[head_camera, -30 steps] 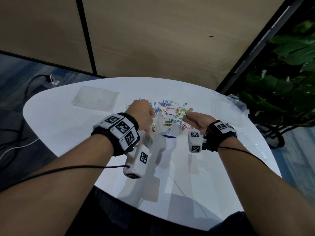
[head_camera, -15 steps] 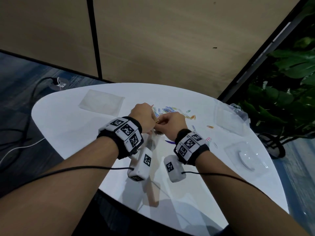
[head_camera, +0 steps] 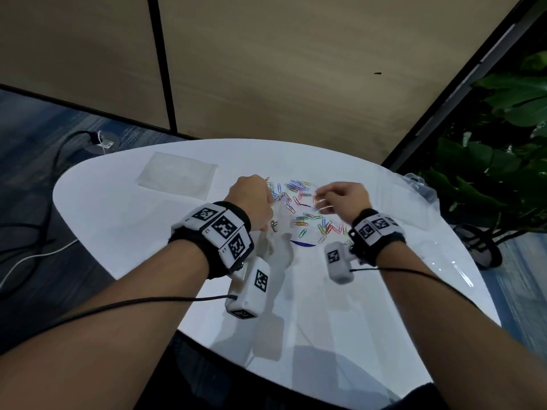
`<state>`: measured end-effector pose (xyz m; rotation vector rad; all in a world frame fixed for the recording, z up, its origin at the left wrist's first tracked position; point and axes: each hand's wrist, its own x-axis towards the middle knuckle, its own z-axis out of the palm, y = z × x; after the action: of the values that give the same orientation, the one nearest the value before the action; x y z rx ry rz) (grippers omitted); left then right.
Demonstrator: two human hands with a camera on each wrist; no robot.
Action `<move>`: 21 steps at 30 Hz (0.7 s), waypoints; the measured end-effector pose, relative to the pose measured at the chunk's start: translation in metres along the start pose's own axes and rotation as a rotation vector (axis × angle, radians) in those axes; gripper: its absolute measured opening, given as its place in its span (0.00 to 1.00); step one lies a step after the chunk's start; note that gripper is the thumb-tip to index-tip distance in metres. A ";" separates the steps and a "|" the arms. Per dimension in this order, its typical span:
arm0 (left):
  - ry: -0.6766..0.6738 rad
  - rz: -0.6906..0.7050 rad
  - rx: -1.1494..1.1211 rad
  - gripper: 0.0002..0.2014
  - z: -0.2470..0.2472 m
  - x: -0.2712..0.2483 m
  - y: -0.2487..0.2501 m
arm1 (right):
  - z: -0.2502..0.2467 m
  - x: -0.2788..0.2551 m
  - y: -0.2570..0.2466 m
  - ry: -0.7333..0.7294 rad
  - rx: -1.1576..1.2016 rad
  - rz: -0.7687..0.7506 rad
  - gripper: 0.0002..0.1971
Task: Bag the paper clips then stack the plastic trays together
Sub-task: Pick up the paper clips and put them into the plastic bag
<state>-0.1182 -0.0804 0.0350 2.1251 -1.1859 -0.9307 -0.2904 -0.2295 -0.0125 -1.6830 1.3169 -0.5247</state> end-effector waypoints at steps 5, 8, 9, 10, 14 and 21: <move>-0.022 0.029 0.055 0.13 -0.005 -0.001 -0.003 | -0.053 0.045 0.096 0.036 -0.845 0.116 0.25; -0.027 0.047 0.103 0.12 -0.008 0.001 -0.006 | -0.056 0.056 0.128 -0.056 -1.044 0.134 0.29; -0.026 0.052 0.115 0.12 -0.009 0.001 -0.007 | -0.055 0.057 0.134 -0.083 -1.111 0.138 0.29; -0.026 0.056 0.124 0.11 -0.010 0.001 -0.007 | -0.051 0.055 0.133 -0.091 -1.156 0.127 0.28; -0.022 0.047 0.142 0.13 -0.011 0.001 -0.005 | -0.036 0.039 0.123 -0.086 -1.272 0.210 0.22; -0.031 0.063 0.161 0.15 -0.005 -0.004 -0.001 | 0.022 0.009 0.091 -0.230 -1.161 0.312 0.40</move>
<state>-0.1158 -0.0757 0.0387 2.1907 -1.3767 -0.8691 -0.3187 -0.2310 -0.1026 -2.2315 1.7958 0.7641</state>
